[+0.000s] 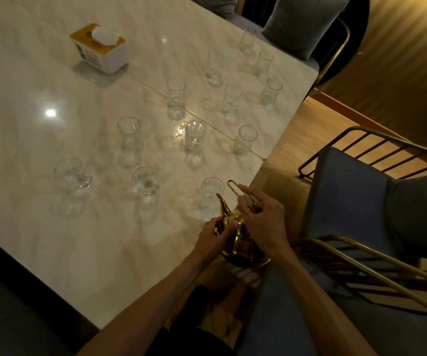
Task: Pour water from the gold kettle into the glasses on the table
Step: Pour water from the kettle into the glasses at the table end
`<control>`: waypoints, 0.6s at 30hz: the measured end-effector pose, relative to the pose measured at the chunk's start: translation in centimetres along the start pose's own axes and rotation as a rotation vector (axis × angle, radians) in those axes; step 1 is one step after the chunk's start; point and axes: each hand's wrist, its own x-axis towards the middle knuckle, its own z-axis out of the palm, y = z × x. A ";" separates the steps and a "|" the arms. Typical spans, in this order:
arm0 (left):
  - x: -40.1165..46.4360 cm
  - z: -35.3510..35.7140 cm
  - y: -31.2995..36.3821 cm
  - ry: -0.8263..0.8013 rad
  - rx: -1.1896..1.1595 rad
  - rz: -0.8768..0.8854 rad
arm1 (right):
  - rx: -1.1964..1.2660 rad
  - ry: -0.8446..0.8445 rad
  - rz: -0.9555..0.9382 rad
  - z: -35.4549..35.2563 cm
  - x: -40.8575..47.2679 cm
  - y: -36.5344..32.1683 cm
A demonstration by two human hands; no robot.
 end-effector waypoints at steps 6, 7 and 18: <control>0.0 0.1 0.1 -0.007 0.010 0.007 | -0.012 -0.004 0.003 0.0 0.1 -0.1; 0.0 0.1 0.1 -0.008 0.010 0.004 | -0.013 -0.006 0.006 -0.1 0.1 -0.1; -0.1 0.3 -0.1 -0.024 0.001 -0.047 | -0.022 -0.014 0.007 -0.4 -0.1 -0.2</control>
